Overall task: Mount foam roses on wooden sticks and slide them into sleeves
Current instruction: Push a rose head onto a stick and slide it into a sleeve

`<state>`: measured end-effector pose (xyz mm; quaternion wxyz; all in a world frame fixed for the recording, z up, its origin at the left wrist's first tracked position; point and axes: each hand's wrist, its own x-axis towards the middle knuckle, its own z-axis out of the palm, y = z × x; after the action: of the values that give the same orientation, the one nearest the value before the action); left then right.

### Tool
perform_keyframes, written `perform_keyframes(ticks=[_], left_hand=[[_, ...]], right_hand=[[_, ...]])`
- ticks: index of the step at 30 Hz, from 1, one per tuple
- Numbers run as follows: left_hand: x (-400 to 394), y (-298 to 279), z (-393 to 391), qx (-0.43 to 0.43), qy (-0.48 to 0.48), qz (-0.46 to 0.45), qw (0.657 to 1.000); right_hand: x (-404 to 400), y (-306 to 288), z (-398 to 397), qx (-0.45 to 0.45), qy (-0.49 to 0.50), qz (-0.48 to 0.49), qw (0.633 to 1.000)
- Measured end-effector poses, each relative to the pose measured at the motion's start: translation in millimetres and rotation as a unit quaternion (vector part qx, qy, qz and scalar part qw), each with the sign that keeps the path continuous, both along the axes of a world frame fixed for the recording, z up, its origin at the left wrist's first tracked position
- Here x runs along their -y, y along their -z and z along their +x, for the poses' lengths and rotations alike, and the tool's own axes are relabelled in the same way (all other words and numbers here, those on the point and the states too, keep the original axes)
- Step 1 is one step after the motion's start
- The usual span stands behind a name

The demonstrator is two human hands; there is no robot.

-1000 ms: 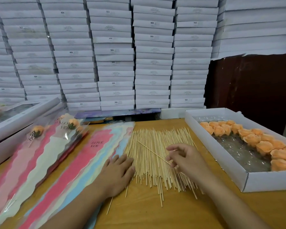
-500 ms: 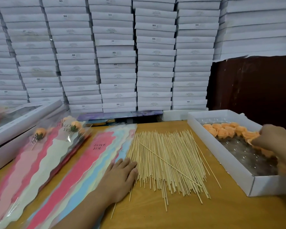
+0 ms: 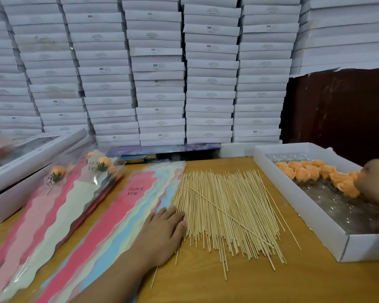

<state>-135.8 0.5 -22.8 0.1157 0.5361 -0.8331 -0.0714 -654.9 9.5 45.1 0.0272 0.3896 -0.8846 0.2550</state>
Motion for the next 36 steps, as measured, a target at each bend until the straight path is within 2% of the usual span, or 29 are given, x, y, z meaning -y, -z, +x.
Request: perform_keyframes(ticks=[2, 3, 6, 9, 12, 16, 21, 23, 26, 29, 31, 36], left_hand=[[-1, -3, -1, -0.03, 0.008, -0.04, 0.999], [-2, -4, -1, -0.048, 0.006, -0.065, 0.997], [-4, -9, -2, -0.128, -0.015, -0.103, 0.986], [-6, -11, -1, -0.179, 0.003, -0.101, 0.979], [-8, -13, 1, -0.204, 0.044, -0.059, 0.976], [-11, -13, -1, -0.236, 0.068, -0.033, 0.969], [-16, -18, -5, -0.258, 0.087, -0.027, 0.962], [-16, -19, -5, -0.29, 0.073, -0.024, 0.954], [-13, -17, -2, -0.352, 0.023, -0.016, 0.936], [-10, -14, 0, -0.374, -0.007, 0.0, 0.927], [-8, -13, 1, -0.382, -0.011, 0.0, 0.924], [-8, -13, 1, -0.391, -0.008, -0.002, 0.92]], right_hand=[[-14, -28, 40, -0.106, 0.0, -0.088, 0.99], [-26, -39, 68, -0.104, -0.039, -0.123, 0.986], [-41, -54, 154, 0.056, -0.214, -0.173, 0.96], [-46, -40, 232, 0.191, -0.347, -0.118, 0.911], [-43, -5, 289, 0.248, -0.408, -0.068, 0.876], [-37, 32, 332, 0.246, -0.443, -0.06, 0.86], [-38, 39, 335, 0.24, -0.465, -0.071, 0.849], [-37, 35, 324, 0.225, -0.453, -0.09, 0.858], [-27, 31, 294, 0.114, -0.363, -0.109, 0.918], [-19, 35, 271, 0.002, -0.275, 0.002, 0.961], [-18, 38, 267, -0.018, -0.245, 0.041, 0.968], [-18, 36, 268, 0.009, -0.212, 0.03, 0.977]])
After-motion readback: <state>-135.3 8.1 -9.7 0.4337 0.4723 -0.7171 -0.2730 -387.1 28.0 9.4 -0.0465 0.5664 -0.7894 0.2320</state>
